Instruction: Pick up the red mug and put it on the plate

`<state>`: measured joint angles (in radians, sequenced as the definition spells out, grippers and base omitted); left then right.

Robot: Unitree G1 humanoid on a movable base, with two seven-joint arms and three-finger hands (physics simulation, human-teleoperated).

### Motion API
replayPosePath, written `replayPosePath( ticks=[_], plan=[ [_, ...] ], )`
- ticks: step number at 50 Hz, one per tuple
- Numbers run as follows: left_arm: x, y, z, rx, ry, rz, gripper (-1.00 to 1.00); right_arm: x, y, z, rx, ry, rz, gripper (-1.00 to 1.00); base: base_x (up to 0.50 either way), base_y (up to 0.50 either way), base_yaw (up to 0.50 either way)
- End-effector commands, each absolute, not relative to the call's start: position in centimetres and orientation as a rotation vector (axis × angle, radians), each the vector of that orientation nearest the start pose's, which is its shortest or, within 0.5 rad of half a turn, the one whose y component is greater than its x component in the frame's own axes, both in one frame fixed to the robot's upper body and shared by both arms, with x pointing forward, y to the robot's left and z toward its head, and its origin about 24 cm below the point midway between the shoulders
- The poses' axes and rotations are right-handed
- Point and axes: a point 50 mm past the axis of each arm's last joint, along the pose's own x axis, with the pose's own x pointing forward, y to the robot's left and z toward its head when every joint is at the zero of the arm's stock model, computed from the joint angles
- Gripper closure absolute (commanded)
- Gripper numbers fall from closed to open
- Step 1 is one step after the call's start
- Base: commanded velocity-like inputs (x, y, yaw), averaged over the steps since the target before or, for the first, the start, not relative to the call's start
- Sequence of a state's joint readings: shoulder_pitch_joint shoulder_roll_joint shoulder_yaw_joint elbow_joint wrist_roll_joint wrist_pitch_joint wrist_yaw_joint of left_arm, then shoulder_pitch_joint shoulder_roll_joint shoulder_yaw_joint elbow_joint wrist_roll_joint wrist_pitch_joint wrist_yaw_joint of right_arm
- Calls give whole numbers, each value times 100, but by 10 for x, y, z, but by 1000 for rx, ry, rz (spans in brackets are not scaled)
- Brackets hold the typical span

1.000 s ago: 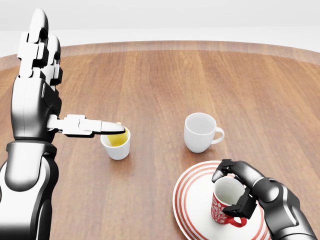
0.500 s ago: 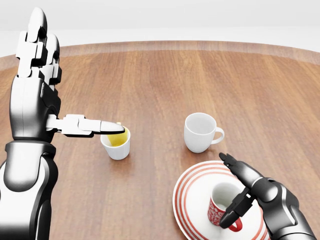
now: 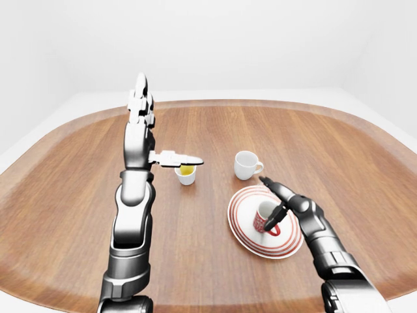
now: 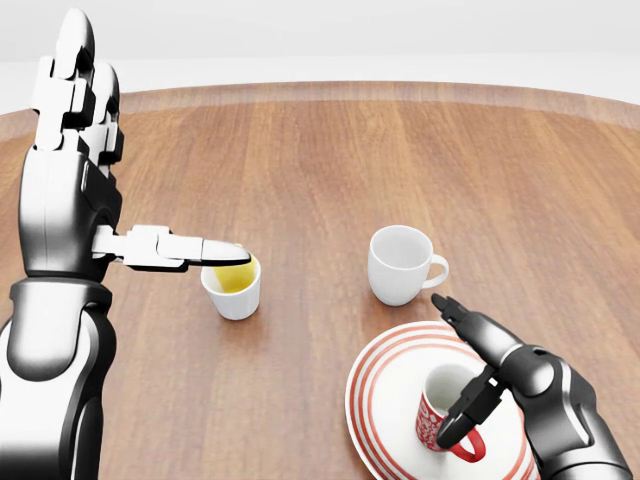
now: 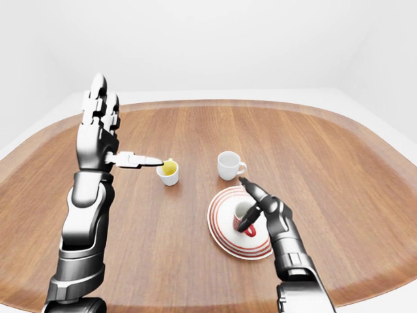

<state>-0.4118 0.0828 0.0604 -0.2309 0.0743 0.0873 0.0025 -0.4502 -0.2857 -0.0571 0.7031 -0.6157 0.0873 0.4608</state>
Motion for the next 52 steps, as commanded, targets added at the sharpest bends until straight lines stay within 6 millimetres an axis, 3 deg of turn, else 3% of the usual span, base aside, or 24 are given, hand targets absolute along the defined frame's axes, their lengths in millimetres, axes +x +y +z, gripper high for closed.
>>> replayPosePath(
  ticks=[1,13,22,26,36,42,52],
  plan=[
    [296,144,201,143,-561,-17,-100,326,-205,34,-807,425,417,-100,0,0,0],
    [296,144,210,144,-594,-19,-100,340,-196,95,-889,235,441,-100,0,0,0],
    [295,145,216,144,-620,-16,-100,351,-186,159,-940,27,420,-100,0,0,0],
    [294,144,218,142,-628,-17,-100,351,-182,174,-955,-27,410,-100,0,0,0],
    [293,145,220,145,-640,-16,-100,348,-176,213,-974,-176,374,-100,0,0,0],
    [290,143,225,144,-662,-21,-100,338,-171,249,-1004,-320,331,-100,0,0,0],
    [287,142,233,148,-700,-22,-100,321,-167,289,-1049,-483,282,-100,0,0,0]
  ],
)
